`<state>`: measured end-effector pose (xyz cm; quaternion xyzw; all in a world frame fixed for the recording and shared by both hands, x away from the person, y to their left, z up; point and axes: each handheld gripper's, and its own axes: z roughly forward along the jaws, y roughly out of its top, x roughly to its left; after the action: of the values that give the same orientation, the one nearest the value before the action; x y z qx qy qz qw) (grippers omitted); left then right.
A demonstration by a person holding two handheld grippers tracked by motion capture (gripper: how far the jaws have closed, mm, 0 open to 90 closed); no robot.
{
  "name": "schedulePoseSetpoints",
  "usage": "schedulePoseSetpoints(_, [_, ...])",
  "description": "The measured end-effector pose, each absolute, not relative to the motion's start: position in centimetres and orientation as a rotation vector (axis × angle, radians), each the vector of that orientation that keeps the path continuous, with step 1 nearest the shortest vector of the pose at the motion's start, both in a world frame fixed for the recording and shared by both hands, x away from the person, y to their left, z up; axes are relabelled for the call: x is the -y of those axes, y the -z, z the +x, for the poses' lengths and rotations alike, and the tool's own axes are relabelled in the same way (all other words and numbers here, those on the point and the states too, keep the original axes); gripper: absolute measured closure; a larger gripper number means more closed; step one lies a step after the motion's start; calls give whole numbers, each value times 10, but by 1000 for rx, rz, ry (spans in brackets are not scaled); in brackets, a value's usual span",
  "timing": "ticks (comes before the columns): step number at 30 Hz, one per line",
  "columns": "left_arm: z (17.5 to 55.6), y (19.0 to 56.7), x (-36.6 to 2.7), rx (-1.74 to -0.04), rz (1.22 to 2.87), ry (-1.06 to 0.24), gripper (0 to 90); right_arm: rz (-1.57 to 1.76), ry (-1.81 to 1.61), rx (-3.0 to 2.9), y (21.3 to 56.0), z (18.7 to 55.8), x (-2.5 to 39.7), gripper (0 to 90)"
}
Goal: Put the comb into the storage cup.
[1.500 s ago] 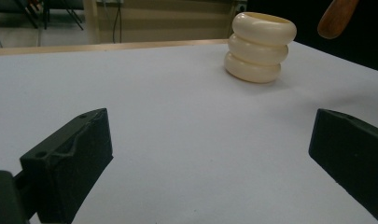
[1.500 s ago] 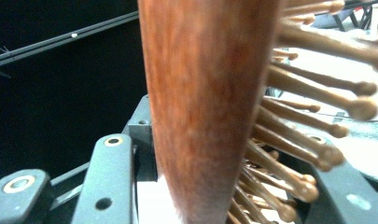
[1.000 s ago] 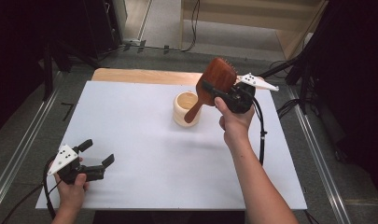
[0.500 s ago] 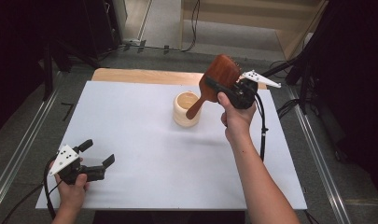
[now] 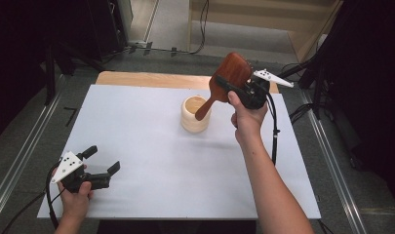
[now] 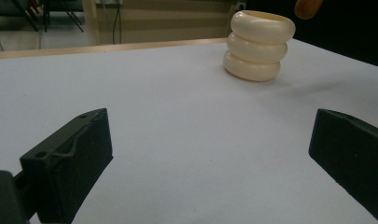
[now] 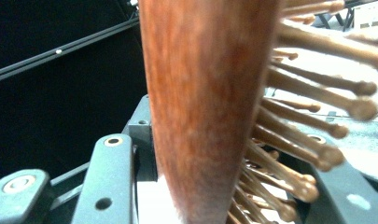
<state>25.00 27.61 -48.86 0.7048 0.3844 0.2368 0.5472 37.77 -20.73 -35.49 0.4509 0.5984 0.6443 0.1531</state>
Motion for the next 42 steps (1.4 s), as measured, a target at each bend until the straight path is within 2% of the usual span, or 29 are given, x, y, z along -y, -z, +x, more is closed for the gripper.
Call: schedulePoseSetpoints(42, [251,489,-277,-913,1662,-553,0,1368,-1787,-1664,372,415,203,501])
